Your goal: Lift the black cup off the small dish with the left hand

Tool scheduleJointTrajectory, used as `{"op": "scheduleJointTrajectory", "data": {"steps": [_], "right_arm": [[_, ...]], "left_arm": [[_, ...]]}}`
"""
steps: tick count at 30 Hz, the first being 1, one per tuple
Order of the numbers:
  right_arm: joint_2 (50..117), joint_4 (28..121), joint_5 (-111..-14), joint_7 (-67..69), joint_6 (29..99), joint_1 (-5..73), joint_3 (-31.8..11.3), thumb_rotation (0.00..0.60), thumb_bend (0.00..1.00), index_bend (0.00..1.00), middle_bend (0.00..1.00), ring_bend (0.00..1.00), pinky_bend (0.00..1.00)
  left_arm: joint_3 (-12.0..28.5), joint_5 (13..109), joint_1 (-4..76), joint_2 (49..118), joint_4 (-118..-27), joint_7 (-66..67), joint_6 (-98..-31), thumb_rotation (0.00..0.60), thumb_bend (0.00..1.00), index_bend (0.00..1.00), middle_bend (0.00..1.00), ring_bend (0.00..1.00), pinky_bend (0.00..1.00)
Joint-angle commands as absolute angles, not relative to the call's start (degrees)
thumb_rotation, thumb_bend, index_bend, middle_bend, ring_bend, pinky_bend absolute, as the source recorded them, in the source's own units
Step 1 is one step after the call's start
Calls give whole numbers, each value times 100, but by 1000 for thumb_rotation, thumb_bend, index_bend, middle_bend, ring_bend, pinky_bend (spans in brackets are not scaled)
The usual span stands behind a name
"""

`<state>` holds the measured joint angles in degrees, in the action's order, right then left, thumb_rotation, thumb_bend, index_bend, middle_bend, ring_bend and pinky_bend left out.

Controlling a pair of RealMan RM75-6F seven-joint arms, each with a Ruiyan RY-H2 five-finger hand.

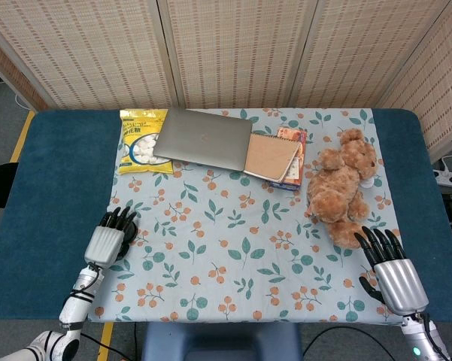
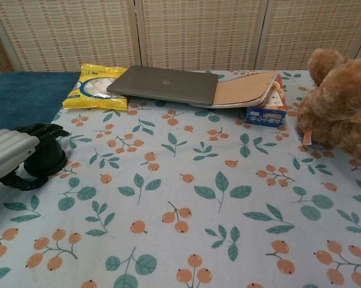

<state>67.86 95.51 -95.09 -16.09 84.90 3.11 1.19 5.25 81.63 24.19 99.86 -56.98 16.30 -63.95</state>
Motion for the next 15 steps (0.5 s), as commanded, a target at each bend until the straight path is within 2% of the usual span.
{"op": "scheduleJointTrajectory", "data": {"steps": [1,11,13,15], "right_arm": [[6785,9555,-9507,-1610,8483,314,123,600,177,0,0,0,0],[6782,9569,-9449,-1622,8426,339,116,600,178,0,0,0,0],[6782,9568,-9439,-1628,8421,342,113,600,178,0,0,0,0],[6787,9567,-9421,-1636,8399,351,111,600,177,0,0,0,0]], "left_arm": [[559,8058,2518,9938,-5705,1563,-6238,600,309,89,48,0,131],[659,7798,2704,9850,-5631,1658,-5950,600,309,89,56,0,128],[675,7781,2714,9846,-5632,1694,-5988,600,323,96,91,21,129],[683,7800,2717,9849,-5637,1653,-6071,600,357,136,166,84,137]]}}
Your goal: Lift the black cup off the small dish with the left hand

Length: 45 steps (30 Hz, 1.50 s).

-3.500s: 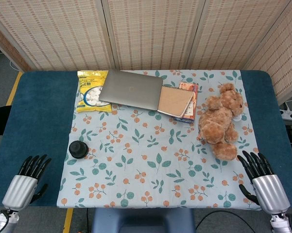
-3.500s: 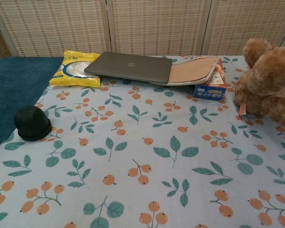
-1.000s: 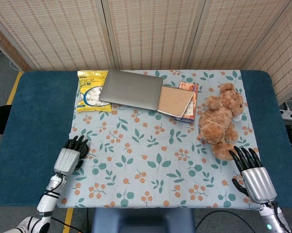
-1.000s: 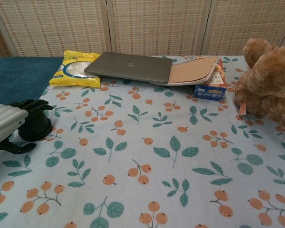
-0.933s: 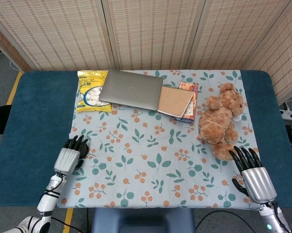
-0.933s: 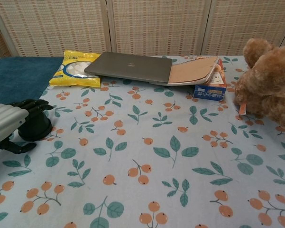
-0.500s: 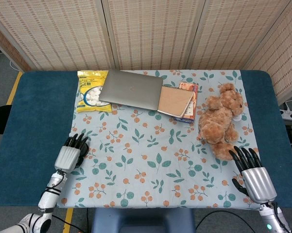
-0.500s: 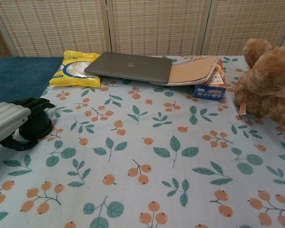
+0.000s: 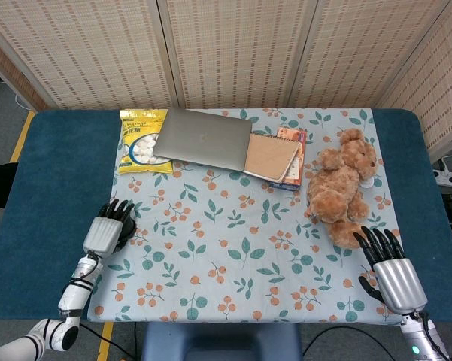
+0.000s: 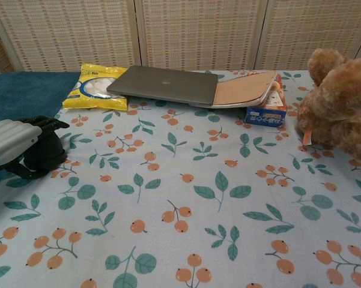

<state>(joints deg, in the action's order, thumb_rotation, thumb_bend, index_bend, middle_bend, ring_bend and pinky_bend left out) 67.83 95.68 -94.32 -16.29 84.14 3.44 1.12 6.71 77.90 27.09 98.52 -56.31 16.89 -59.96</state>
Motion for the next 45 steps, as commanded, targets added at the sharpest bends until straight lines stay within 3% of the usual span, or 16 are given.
{"op": "scheduleJointTrajectory", "data": {"steps": [1,5,11,14,17,21,24,29,36,45], "right_arm": [[6789,9567,-9415,-1642,8385,356,112,600,178,0,0,0,0],[6792,9573,-9409,-1664,8360,366,122,600,178,0,0,0,0],[6786,9596,-9426,-1676,8344,367,152,600,178,0,0,0,0],[6786,9596,-9425,-1679,8349,366,153,600,177,0,0,0,0],[6789,9595,-9405,-1689,8338,369,149,600,177,0,0,0,0],[6764,9626,-9419,-1637,8277,393,182,600,177,0,0,0,0],[6749,9624,-9418,-1609,8240,414,188,600,178,0,0,0,0],[6743,9625,-9370,-1595,8114,471,194,600,178,0,0,0,0],[6757,9622,-9423,-1612,8125,473,227,600,177,0,0,0,0],[6692,9637,-9548,-1503,8260,430,276,600,177,0,0,0,0]], "left_arm": [[680,7825,2712,9851,-5638,1607,-6126,600,389,172,214,127,145],[638,7992,2658,9879,-5569,1408,-6462,600,525,280,337,242,185],[684,8258,2586,10064,-5235,1005,-7181,600,660,353,405,311,274],[768,8374,2546,10126,-5247,37,-7542,600,686,349,399,311,309],[878,8452,2551,9874,-5877,-2367,-7568,600,682,348,398,310,324],[1229,8080,2650,8961,-7352,-5925,-6736,600,680,317,365,266,314],[1778,7362,2733,8193,-8338,-8369,-5637,600,677,290,327,222,300],[2390,6871,2813,7606,-8391,-11265,-4207,600,680,268,303,200,319],[2815,6310,2748,7683,-8176,-12032,-3524,600,692,237,266,184,364],[2998,6391,2566,7934,-8157,-11493,-3729,600,663,173,218,150,345]]}}
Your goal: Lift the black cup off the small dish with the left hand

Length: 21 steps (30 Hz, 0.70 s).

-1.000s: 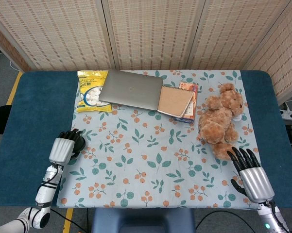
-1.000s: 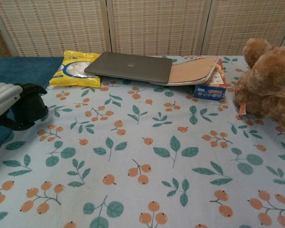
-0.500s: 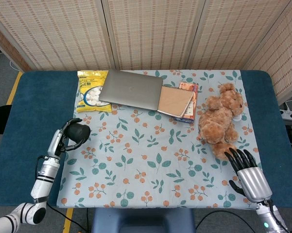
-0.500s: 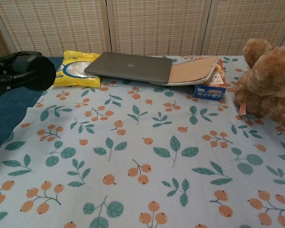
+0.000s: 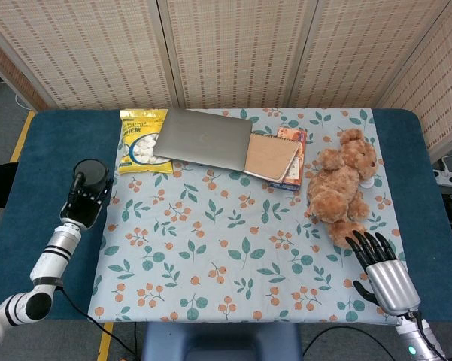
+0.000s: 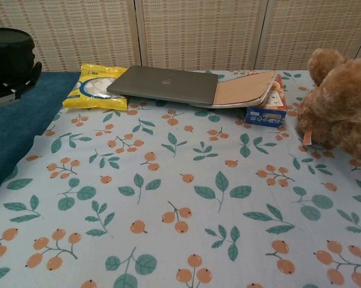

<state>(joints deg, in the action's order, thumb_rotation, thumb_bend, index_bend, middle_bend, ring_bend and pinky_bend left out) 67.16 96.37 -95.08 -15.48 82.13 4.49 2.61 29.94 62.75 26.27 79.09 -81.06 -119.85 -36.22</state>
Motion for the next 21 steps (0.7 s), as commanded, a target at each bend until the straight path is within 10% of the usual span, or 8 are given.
{"op": "scheduleJointTrajectory", "data": {"steps": [1,10,21], "right_arm": [[6682,9634,-9558,-1481,8276,425,279,600,177,0,0,0,0],[6658,9622,-9580,-1424,8268,433,291,600,177,0,0,0,0],[6712,9639,-9541,-1560,8191,447,298,600,178,0,0,0,0]], "left_arm": [[2941,6508,2575,7968,-8159,-11225,-3856,600,659,173,215,149,343],[1882,7521,2833,8343,-7845,-6177,-5331,600,656,177,218,148,343],[749,8807,3120,9881,-4485,1654,-7491,600,656,186,208,144,327]]}}
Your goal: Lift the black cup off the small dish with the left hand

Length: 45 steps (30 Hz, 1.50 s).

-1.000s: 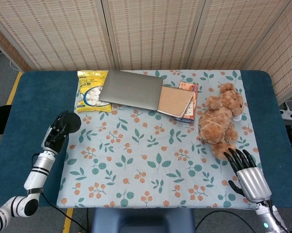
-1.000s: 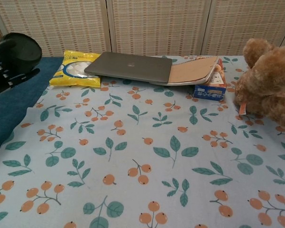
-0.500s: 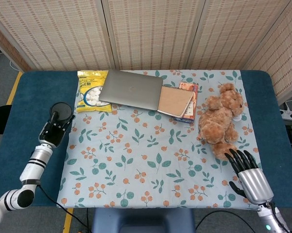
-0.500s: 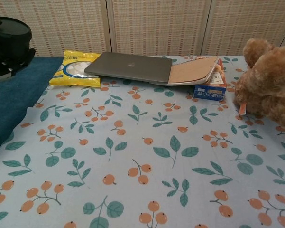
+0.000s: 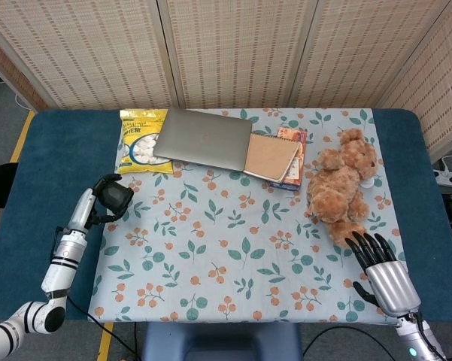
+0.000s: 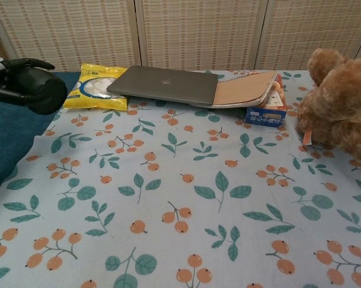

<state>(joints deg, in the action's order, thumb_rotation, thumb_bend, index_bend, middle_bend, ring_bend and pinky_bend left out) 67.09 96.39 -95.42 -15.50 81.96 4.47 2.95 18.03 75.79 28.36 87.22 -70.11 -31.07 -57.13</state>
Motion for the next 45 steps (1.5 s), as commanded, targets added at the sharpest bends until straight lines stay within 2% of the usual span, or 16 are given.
{"op": "scheduleJointTrajectory", "data": {"steps": [1,3,6,15,22,30,37,42,45], "right_arm": [[6711,9642,-9541,-1562,8190,447,300,600,178,0,0,0,0],[6704,9645,-9546,-1558,8200,443,302,600,177,0,0,0,0],[6687,9642,-9579,-1534,8220,438,315,600,177,0,0,0,0],[6665,9629,-9579,-1475,8233,439,309,600,177,0,0,0,0],[6683,9629,-9581,-1516,8208,443,320,600,177,0,0,0,0],[6676,9626,-9581,-1500,8219,440,318,600,177,0,0,0,0],[6672,9624,-9591,-1496,8211,444,324,600,177,0,0,0,0],[6671,9626,-9606,-1488,8242,432,325,600,178,0,0,0,0],[6669,9625,-9618,-1485,8243,431,333,600,178,0,0,0,0]], "left_arm": [[663,8953,3145,10022,-4138,2033,-7650,600,653,186,208,145,323],[544,9098,3183,10288,-3601,2515,-7768,600,645,186,207,146,308],[528,9058,3214,10498,-3408,2414,-7704,600,622,182,204,145,286],[587,8672,3107,10453,-4428,578,-7226,600,574,170,199,144,279],[594,8501,3158,10630,-4513,394,-6905,600,549,166,197,144,209],[573,8523,3196,10816,-4282,276,-6951,600,512,162,198,144,191],[484,8539,3198,10741,-4315,135,-6836,600,429,148,195,128,156],[404,8402,3220,10403,-4898,243,-6350,600,371,55,138,35,108],[401,8215,3255,10091,-5469,536,-5965,600,352,0,46,0,96]]}}
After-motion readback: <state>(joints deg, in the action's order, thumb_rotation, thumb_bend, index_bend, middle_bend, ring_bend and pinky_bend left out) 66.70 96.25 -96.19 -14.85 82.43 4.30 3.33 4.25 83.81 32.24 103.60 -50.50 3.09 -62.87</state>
